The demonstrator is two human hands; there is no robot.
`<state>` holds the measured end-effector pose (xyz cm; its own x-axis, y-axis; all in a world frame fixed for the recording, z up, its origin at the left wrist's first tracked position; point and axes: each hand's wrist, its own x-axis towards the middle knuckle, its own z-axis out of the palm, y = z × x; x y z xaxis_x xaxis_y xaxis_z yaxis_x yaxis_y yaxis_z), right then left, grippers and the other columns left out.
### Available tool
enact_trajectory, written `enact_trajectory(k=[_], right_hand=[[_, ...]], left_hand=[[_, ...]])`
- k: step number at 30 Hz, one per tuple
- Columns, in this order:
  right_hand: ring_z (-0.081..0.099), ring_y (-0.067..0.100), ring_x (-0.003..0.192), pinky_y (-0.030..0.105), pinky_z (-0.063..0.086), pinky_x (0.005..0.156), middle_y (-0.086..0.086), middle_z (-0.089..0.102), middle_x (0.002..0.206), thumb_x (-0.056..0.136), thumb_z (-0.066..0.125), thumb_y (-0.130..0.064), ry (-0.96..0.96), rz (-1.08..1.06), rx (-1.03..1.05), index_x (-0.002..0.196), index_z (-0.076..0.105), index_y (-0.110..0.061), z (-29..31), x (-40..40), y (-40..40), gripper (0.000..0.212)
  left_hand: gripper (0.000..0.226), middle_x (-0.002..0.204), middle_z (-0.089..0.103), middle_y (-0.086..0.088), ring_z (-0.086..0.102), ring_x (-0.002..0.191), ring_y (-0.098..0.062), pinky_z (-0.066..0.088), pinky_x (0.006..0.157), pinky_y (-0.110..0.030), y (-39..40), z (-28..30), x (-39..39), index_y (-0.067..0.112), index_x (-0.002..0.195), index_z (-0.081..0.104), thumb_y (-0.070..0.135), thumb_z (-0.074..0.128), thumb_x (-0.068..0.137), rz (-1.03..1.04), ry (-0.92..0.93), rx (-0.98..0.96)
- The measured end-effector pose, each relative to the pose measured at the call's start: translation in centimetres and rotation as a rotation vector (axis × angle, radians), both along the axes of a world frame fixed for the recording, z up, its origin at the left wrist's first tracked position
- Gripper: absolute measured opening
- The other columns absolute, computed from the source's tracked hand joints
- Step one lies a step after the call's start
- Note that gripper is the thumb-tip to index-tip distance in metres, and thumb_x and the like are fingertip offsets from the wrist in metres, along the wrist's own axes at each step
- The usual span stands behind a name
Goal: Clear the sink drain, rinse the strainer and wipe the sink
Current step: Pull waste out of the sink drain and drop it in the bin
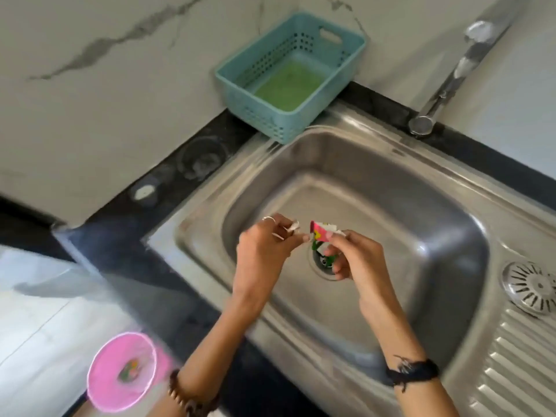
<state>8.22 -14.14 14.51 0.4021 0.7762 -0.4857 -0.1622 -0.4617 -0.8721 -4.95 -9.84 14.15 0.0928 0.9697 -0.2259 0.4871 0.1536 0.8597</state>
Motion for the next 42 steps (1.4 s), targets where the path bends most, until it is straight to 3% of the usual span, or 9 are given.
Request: enact_trajectory(k=[10, 17, 20, 25, 29, 31, 35, 39, 42], right_hand=[[0.042, 0.011, 0.036, 0.019, 0.033, 0.034, -0.001, 0.056, 0.048, 0.09, 0.054, -0.011, 0.162, 0.582, 0.117, 0.065, 0.057, -0.015, 2.4, -25.5, -6.6, 0.025], [0.044, 0.008, 0.032, 0.017, 0.035, 0.034, 0.001, 0.058, 0.053, 0.086, 0.056, -0.016, -0.035, 0.875, -0.124, 0.065, 0.054, -0.016, -13.5, -41.1, -9.3, 0.021], [0.049, 0.011, 0.038, 0.02, 0.039, 0.038, 0.0, 0.061, 0.058, 0.085, 0.058, -0.021, -0.164, 0.992, -0.222, 0.065, 0.054, -0.022, -22.9, -46.2, -9.6, 0.02], [0.058, 0.021, 0.057, 0.038, 0.053, 0.065, -0.002, 0.062, 0.062, 0.084, 0.056, -0.032, -0.372, 1.102, -0.284, 0.07, 0.055, -0.023, -36.5, -51.3, -9.1, 0.017], [0.063, 0.026, 0.07, 0.041, 0.056, 0.077, -0.003, 0.062, 0.062, 0.082, 0.053, -0.034, -0.479, 1.138, -0.31, 0.094, 0.064, -0.012, -45.1, -54.2, -8.7, 0.027], [0.064, 0.028, 0.073, 0.041, 0.056, 0.078, 0.002, 0.065, 0.068, 0.081, 0.053, -0.029, -0.5, 1.141, -0.351, 0.086, 0.066, -0.008, -48.0, -55.3, -8.7, 0.025], [0.06, 0.027, 0.062, 0.037, 0.055, 0.068, 0.006, 0.062, 0.063, 0.083, 0.057, -0.025, -0.457, 1.123, -0.42, 0.066, 0.059, -0.01, -51.1, -56.3, -8.6, 0.023], [0.054, 0.02, 0.054, 0.026, 0.047, 0.05, 0.005, 0.058, 0.062, 0.087, 0.058, -0.025, -0.421, 1.097, -0.435, 0.076, 0.061, -0.007, -50.0, -55.9, -8.0, 0.021], [0.049, 0.015, 0.048, 0.02, 0.043, 0.041, 0.004, 0.056, 0.06, 0.086, 0.056, -0.023, -0.393, 1.065, -0.391, 0.081, 0.062, -0.006, -46.2, -55.3, -7.2, 0.019]], left_hand=[[0.014, 0.064, 0.064, -0.006, 0.063, 0.05, -0.011, 0.048, 0.044, -0.016, -14.3, 3.7, -25.3, 0.01, 0.076, 0.064, 0.017, 0.075, 0.07, 0.637, -0.194, -0.008], [0.007, 0.062, 0.064, -0.006, 0.062, 0.054, -0.009, 0.054, 0.057, -0.016, -22.0, -13.5, -42.0, 0.008, 0.074, 0.063, 0.005, 0.068, 0.079, 0.939, -0.348, -0.306], [0.011, 0.056, 0.066, -0.001, 0.06, 0.067, -0.021, 0.053, 0.073, -0.03, -22.3, -23.6, -46.5, 0.01, 0.07, 0.064, 0.003, 0.072, 0.075, 0.977, -0.369, -0.377], [0.026, 0.068, 0.063, -0.011, 0.061, 0.066, -0.021, 0.053, 0.078, -0.039, -20.9, -37.8, -50.7, 0.004, 0.08, 0.064, 0.007, 0.08, 0.06, 0.999, -0.277, -0.469], [0.027, 0.067, 0.057, -0.008, 0.057, 0.048, -0.006, 0.052, 0.058, -0.023, -20.3, -45.6, -52.7, 0.007, 0.074, 0.055, -0.004, 0.077, 0.065, 0.996, -0.255, -0.508], [0.025, 0.068, 0.054, -0.009, 0.055, 0.049, -0.008, 0.051, 0.049, -0.016, -20.1, -48.1, -53.0, 0.004, 0.085, 0.055, -0.012, 0.069, 0.072, 0.912, -0.355, -0.553], [0.038, 0.073, 0.049, -0.009, 0.054, 0.055, -0.016, 0.049, 0.044, -0.015, -19.2, -50.0, -53.4, 0.012, 0.108, 0.042, -0.018, 0.047, 0.085, 0.807, -0.589, -0.632], [0.026, 0.081, 0.058, -0.014, 0.055, 0.058, -0.021, 0.053, 0.044, -0.018, -18.5, -48.8, -53.2, 0.008, 0.105, 0.05, -0.011, 0.049, 0.087, 0.903, -0.533, -0.642], [0.018, 0.066, 0.057, -0.013, 0.055, 0.053, -0.022, 0.05, 0.044, -0.018, -17.6, -44.3, -51.9, 0.004, 0.079, 0.057, -0.005, 0.044, 0.089, 0.951, -0.514, -0.585]])
